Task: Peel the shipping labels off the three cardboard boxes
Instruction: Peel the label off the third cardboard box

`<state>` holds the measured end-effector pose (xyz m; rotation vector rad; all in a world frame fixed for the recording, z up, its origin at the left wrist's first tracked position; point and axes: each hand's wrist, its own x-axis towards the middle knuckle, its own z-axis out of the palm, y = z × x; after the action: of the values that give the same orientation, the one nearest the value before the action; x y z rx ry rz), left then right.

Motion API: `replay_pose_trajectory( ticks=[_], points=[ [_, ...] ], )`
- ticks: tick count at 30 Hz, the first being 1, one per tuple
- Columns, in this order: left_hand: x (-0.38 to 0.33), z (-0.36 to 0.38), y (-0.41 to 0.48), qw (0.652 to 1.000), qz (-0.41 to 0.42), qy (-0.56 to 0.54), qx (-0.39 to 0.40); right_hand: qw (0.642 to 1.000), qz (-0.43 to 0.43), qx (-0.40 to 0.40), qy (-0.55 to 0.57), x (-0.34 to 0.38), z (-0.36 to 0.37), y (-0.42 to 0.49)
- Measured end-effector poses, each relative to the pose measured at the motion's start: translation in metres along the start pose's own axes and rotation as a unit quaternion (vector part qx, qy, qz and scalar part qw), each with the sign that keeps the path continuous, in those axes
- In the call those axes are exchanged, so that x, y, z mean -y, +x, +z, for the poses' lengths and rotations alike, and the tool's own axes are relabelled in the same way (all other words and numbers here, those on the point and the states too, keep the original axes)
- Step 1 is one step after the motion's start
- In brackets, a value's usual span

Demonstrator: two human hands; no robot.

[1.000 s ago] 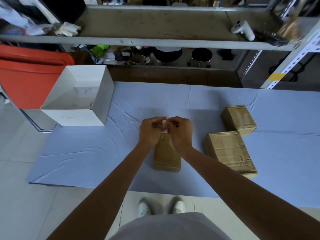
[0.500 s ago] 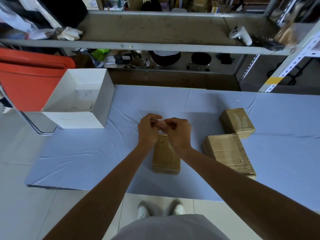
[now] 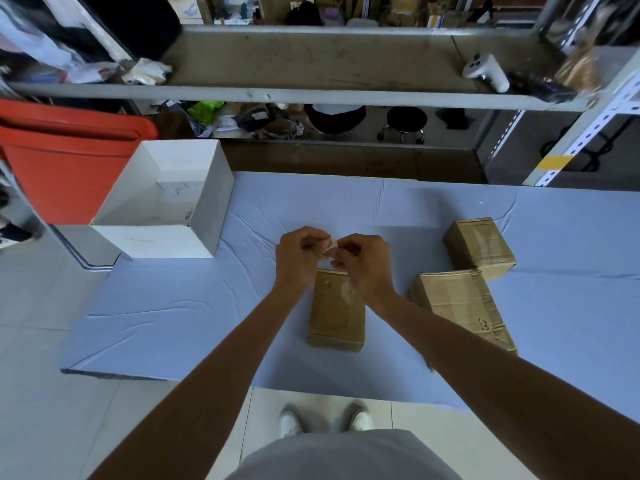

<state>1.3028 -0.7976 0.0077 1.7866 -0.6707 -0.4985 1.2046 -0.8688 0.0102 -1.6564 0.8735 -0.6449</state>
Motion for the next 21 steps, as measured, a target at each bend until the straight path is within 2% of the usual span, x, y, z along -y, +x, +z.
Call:
replay_pose_trajectory(
  ticks=[5, 11, 14, 18, 21],
  points=[
    [0.0, -0.007, 0.006, 0.998, 0.009, 0.06, 0.03, 0.999, 0.029, -0.031, -0.009, 0.001, 0.01, 0.004],
    [0.002, -0.01, 0.012, 0.999, -0.029, 0.031, 0.018, 0.999, 0.026, -0.021, 0.005, 0.007, 0.021, 0.004],
    [0.001, -0.009, 0.015, 0.998, -0.044, 0.03, 0.032, 0.999, -0.001, -0.027, -0.038, 0.01, 0.026, 0.0],
    [-0.001, -0.007, 0.018, 0.995, -0.088, -0.017, 0.044, 0.989, -0.073, -0.017, -0.128, 0.011, 0.023, 0.004],
    [-0.003, -0.005, 0.019, 0.983, -0.142, -0.112, 0.023, 0.987, -0.084, -0.007, -0.139, 0.01, 0.012, 0.009]
  ],
)
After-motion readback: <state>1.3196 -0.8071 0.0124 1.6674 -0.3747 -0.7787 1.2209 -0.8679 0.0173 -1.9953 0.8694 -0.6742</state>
